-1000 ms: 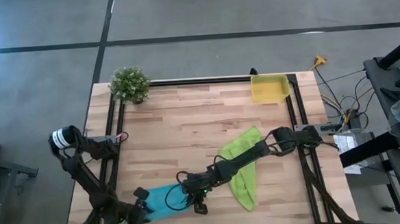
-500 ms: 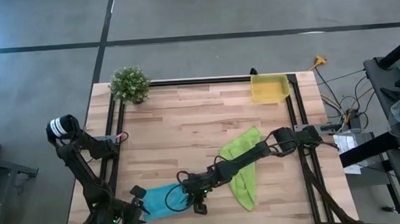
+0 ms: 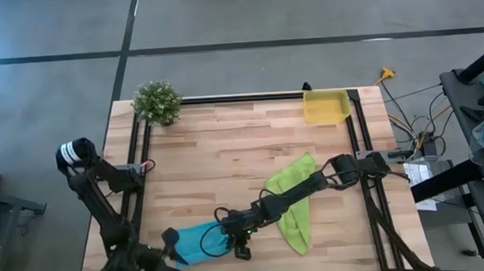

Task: Roll microfiber towels into tight, uniform cylinder then place into a basket
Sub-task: Roll the blue microfiber towel

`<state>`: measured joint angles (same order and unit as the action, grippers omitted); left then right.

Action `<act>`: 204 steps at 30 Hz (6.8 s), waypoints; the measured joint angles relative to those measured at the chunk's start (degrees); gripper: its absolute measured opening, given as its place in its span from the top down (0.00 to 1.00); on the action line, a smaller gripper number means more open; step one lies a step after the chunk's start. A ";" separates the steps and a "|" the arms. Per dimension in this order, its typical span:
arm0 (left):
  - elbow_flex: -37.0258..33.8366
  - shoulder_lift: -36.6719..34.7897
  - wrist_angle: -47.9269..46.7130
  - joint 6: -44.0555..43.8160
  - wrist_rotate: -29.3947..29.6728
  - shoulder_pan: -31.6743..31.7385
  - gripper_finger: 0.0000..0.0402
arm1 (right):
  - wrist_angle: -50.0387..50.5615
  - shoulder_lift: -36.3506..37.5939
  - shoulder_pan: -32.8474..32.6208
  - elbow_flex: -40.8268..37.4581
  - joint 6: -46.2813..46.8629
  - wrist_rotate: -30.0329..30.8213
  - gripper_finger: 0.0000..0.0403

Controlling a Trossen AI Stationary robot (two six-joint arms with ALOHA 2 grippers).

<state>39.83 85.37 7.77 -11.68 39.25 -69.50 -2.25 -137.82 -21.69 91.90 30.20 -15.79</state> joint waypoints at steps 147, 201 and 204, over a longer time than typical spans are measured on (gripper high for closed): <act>4.22 17.80 -16.83 -31.45 2.26 3.51 0.97 | -0.51 0.09 -12.40 3.61 -109.81 46.04 0.77; 7.39 13.28 -17.45 -25.15 -6.33 2.01 0.63 | -7.62 -0.33 -6.78 2.79 -16.89 15.84 0.98; 7.69 13.28 -17.93 -23.59 -5.93 1.81 0.63 | -7.60 -0.33 -6.75 2.47 -16.57 14.33 0.98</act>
<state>47.52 98.65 -10.16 -35.27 33.33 -67.69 -9.85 -138.15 -28.45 94.37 13.63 -1.46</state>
